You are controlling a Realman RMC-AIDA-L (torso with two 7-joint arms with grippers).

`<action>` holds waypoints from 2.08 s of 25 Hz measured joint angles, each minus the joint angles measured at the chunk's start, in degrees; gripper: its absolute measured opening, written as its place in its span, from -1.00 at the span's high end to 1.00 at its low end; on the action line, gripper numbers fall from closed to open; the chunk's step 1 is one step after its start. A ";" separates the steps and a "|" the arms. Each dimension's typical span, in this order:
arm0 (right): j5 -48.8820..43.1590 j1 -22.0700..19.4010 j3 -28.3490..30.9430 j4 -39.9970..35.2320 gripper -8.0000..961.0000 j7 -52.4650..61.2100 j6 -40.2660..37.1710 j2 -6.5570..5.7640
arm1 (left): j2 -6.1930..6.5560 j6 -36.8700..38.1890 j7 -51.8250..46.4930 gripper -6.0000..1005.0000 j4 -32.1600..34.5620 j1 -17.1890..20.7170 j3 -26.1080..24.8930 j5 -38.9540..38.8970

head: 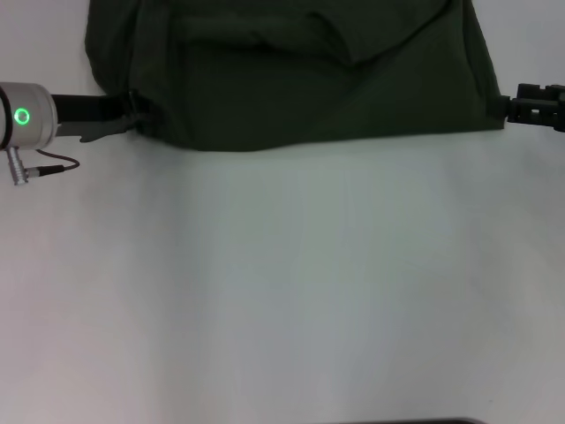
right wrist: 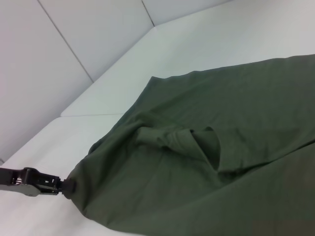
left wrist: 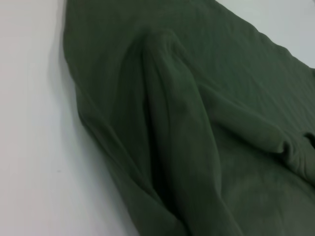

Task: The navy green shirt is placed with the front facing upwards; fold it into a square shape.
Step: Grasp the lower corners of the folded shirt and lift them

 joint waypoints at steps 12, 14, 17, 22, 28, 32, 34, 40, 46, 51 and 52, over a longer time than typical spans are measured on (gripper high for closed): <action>-3.81 1.37 0.03 0.24 -0.87 12.36 2.38 -3.91 | 2.99 6.86 -0.24 0.86 -2.00 0.16 -0.60 0.66; -6.20 2.29 0.07 0.84 -0.87 16.88 4.68 -5.14 | 4.04 8.18 -0.47 0.86 -2.15 0.20 -0.66 0.69; -9.37 4.23 0.09 2.94 -0.87 21.69 6.86 -6.72 | 4.54 8.55 -0.53 0.86 -2.16 0.26 -0.77 0.69; -15.39 9.94 -0.07 8.87 -0.87 29.34 8.67 -9.21 | 4.56 8.40 -0.47 0.86 -1.89 -0.12 -0.40 0.81; -22.44 17.45 -0.53 12.80 -0.87 33.27 10.59 -9.79 | 4.78 9.56 -1.18 0.86 -2.20 -0.30 -0.66 0.86; -25.64 20.85 -1.74 14.55 -0.87 33.43 10.57 -9.21 | 4.84 9.62 -1.21 0.86 -2.20 -0.22 -0.70 0.86; -25.88 21.56 -3.28 14.83 -0.87 33.58 10.59 -8.76 | 4.84 9.65 -1.26 0.86 -2.20 -0.07 -0.79 0.82; -25.94 21.85 -7.16 15.04 -0.87 36.70 10.19 -8.38 | 4.74 9.66 -1.31 0.86 -2.18 0.08 -0.89 0.59; -26.06 21.89 -8.35 17.19 -0.87 36.85 11.05 -8.10 | 4.42 9.66 -1.32 0.86 -2.08 -0.22 -0.89 0.75; -25.77 21.61 -8.15 17.72 -0.87 34.61 13.80 -7.01 | 4.21 9.65 -1.32 0.86 -2.08 -0.22 -0.73 0.60; -25.72 21.53 -8.10 17.82 -0.87 34.18 14.33 -6.84 | 4.16 9.65 -1.32 0.86 -2.08 -0.22 -0.70 0.60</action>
